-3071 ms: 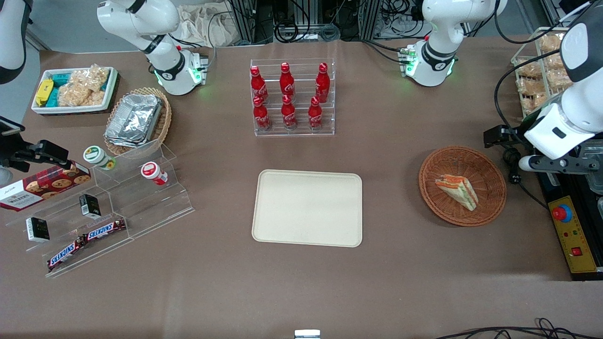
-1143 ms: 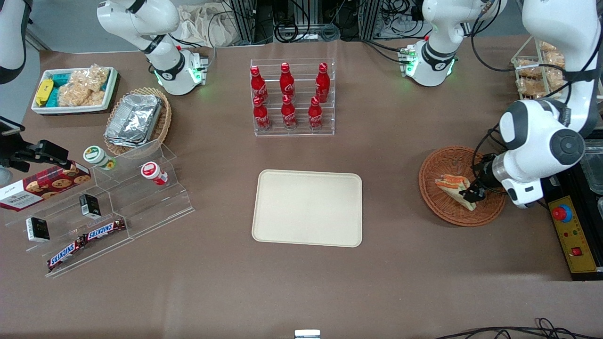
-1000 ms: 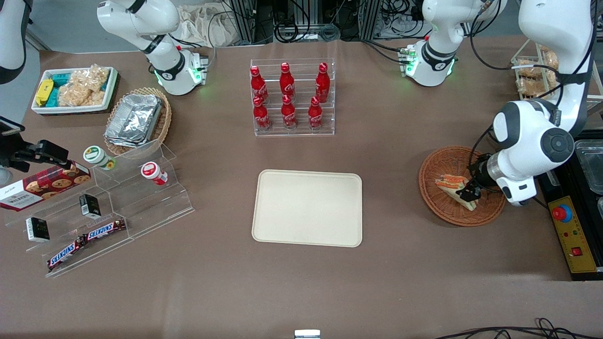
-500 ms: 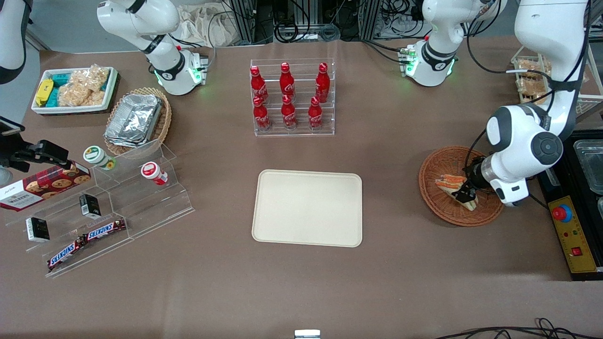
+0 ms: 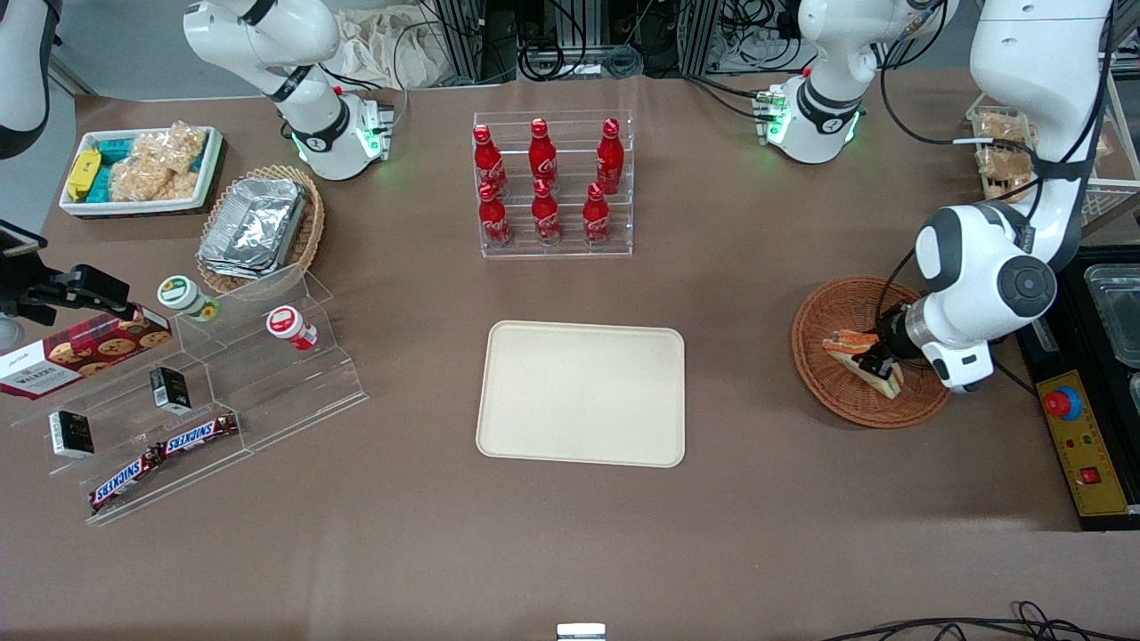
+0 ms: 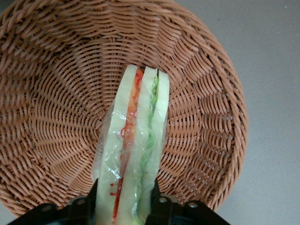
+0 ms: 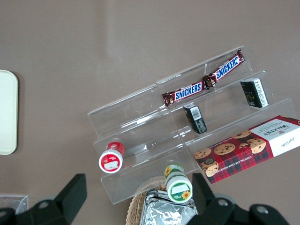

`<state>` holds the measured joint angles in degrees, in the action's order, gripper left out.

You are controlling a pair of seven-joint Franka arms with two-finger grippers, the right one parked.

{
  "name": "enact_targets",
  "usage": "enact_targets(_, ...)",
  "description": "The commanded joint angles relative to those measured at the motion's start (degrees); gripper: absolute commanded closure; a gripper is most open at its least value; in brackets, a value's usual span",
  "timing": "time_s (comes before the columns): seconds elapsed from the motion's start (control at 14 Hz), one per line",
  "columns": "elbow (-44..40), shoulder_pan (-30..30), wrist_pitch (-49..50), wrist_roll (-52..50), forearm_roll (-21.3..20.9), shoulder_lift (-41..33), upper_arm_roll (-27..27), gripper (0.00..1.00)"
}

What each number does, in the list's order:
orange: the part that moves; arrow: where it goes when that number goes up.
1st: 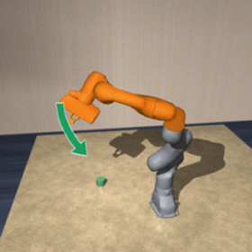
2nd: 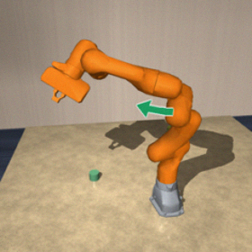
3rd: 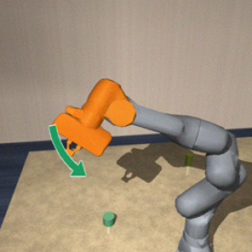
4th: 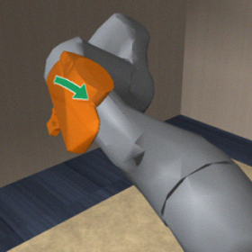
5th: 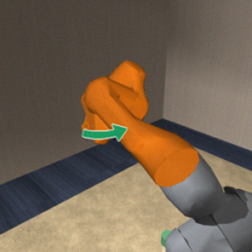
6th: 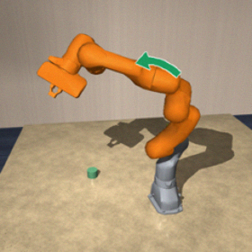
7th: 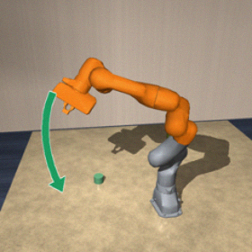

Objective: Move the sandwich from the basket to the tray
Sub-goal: 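Lower the left gripper and close it on the wrapped sandwich, then lift the sandwich out of the basket and carry it over the tray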

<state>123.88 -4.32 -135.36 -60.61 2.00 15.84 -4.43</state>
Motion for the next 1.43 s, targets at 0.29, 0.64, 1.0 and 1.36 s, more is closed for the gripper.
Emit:
enact_targets(0.29, -14.67, -0.33, 19.83, 0.32, 0.28, -1.34, -0.41, 1.0)
enact_targets(0.64, -33.23, 1.24, 40.31, 5.83, 0.2, -0.72, -1.63, 1.0)
enact_targets(1.0, -37.83, 5.46, 43.25, 12.97, 0.28, 0.24, -8.3, 0.97)
enact_targets(1.36, -37.92, 12.04, 31.95, 12.36, -0.33, 8.49, -14.12, 0.95)
